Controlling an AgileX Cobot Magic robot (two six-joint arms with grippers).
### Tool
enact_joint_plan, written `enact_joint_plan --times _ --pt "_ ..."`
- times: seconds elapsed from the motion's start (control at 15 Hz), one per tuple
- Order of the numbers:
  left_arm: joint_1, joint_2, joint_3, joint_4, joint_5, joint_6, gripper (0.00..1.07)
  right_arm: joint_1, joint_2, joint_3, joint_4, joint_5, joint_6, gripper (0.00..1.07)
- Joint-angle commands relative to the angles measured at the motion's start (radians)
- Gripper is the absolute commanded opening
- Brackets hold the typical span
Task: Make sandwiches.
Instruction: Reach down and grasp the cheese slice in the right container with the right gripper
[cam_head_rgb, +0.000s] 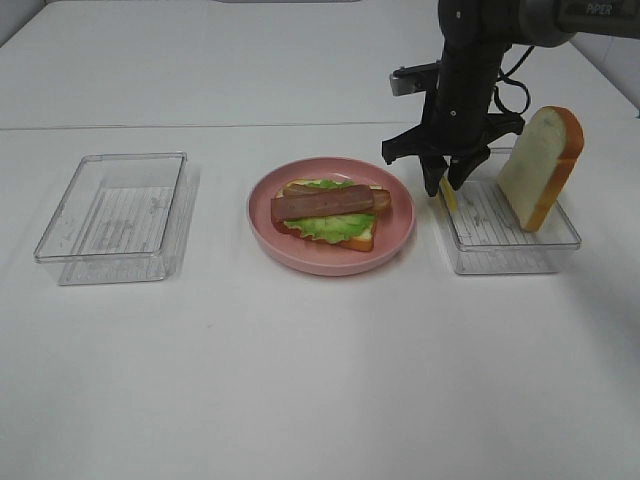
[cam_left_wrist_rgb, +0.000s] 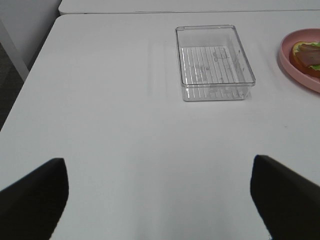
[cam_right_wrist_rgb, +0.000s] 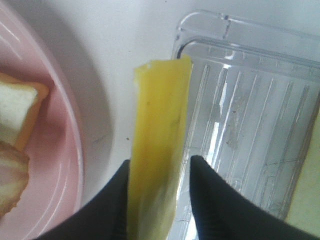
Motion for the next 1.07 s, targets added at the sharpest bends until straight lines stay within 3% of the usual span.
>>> enact_joint_plan --times 0.07,0.33,0.87,1.0,1.07 --pt "0.005 -0.014 0.002 -0.002 -0.003 0.002 0.91 0.000 -0.007 -0.001 -0.001 0.011 -0.017 0.37" --pt "0.005 -0.014 0.002 -0.002 -0.003 0.002 0.91 0.000 -0.032 -0.002 -0.001 0.028 -0.021 0.42" --pt "0.005 -0.014 0.002 -0.002 -0.003 0.002 0.91 -0.008 -0.041 -0.007 -0.002 0.013 -0.020 0.41" --pt "0.005 -0.014 0.002 -0.002 -0.003 0.002 0.91 -0.010 -0.041 -0.007 -0.006 0.014 -0.017 0.17" --pt "0.005 -0.014 0.002 -0.002 -0.003 0.002 0.91 -0.010 -0.041 -0.007 -0.004 0.015 -0.017 0.13"
